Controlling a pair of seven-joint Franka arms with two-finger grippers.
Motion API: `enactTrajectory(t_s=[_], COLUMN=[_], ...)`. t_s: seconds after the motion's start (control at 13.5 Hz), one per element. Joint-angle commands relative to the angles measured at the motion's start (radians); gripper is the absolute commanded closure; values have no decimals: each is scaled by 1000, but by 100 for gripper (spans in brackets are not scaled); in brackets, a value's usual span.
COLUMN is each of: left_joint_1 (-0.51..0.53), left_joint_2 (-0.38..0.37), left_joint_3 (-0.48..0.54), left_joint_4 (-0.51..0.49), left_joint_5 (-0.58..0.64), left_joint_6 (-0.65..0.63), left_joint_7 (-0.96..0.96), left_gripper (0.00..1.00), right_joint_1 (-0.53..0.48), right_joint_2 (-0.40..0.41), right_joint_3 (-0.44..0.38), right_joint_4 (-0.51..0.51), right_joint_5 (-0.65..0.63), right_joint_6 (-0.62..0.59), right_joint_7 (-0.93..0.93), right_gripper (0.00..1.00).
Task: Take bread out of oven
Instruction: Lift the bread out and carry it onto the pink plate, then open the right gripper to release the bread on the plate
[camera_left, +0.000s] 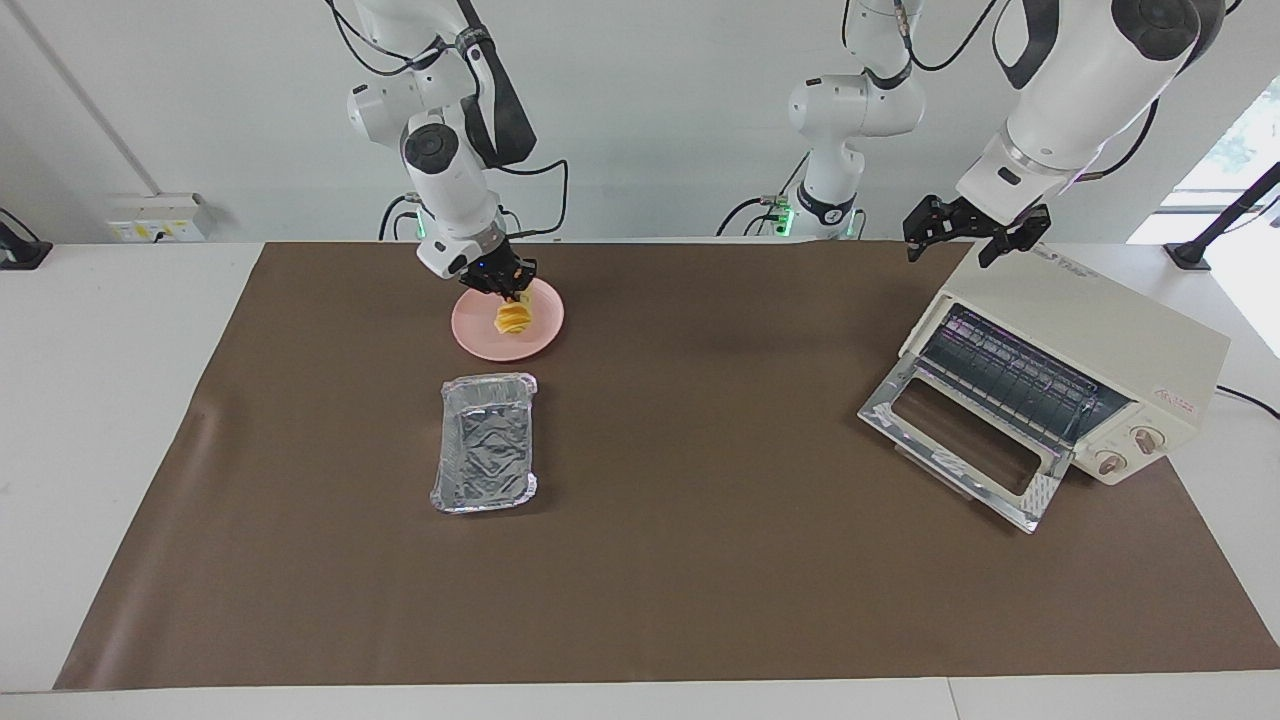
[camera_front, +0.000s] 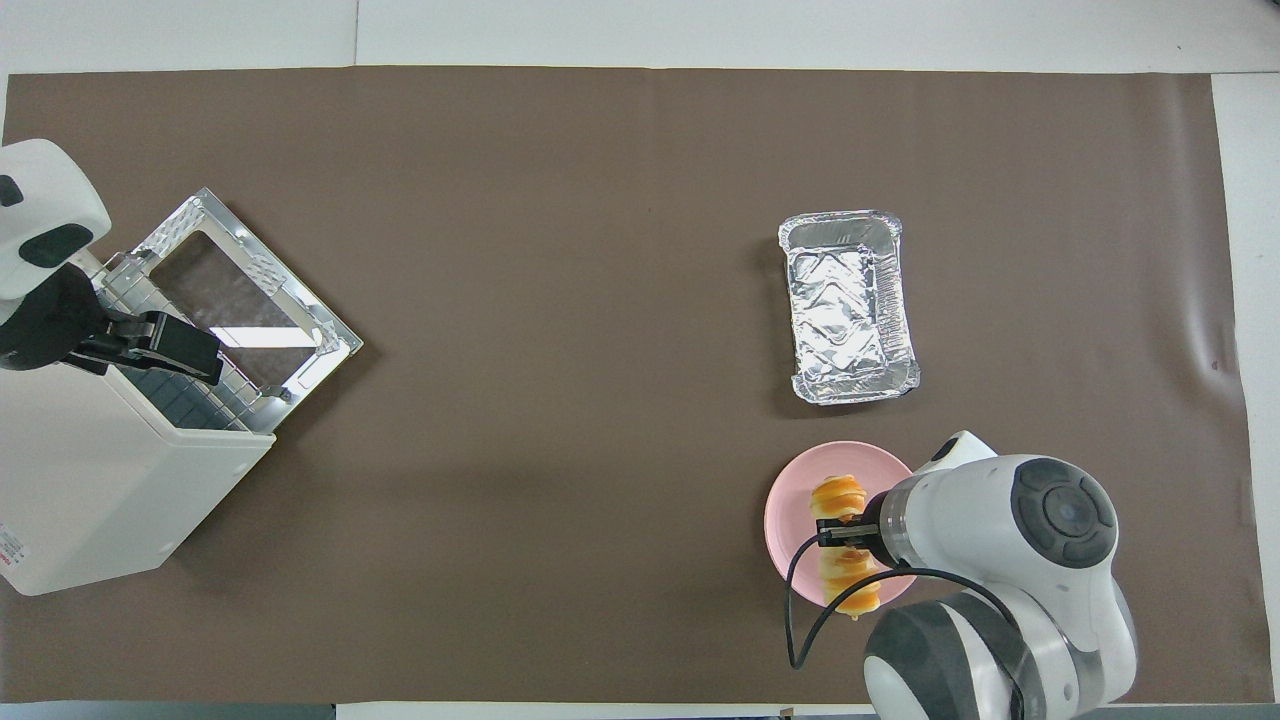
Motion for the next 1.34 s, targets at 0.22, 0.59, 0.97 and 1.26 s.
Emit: enactTrajectory(t_s=[0.22, 0.59, 0.97, 1.26], left_joint_1=[8, 9, 8, 10], left_joint_2=[-22, -22, -22, -23], left_joint_3=[-7, -7, -7, -7], left_joint_4=[-24, -24, -24, -24], left_joint_5=[16, 16, 16, 16], left_joint_6=[19, 19, 19, 19], left_joint_7=[7, 7, 7, 7], left_gripper=[0, 0, 0, 0], right_joint_1=[0, -3, -59, -124], right_joint_2=[71, 81, 63, 20], right_joint_3=[0, 0, -5, -8], right_joint_4=[-13, -36, 220, 429], right_joint_5=[-18, -18, -23, -144], right_joint_6=[127, 154, -179, -404], right_joint_7=[6, 5, 3, -44], right_gripper=[100, 17, 0, 0])
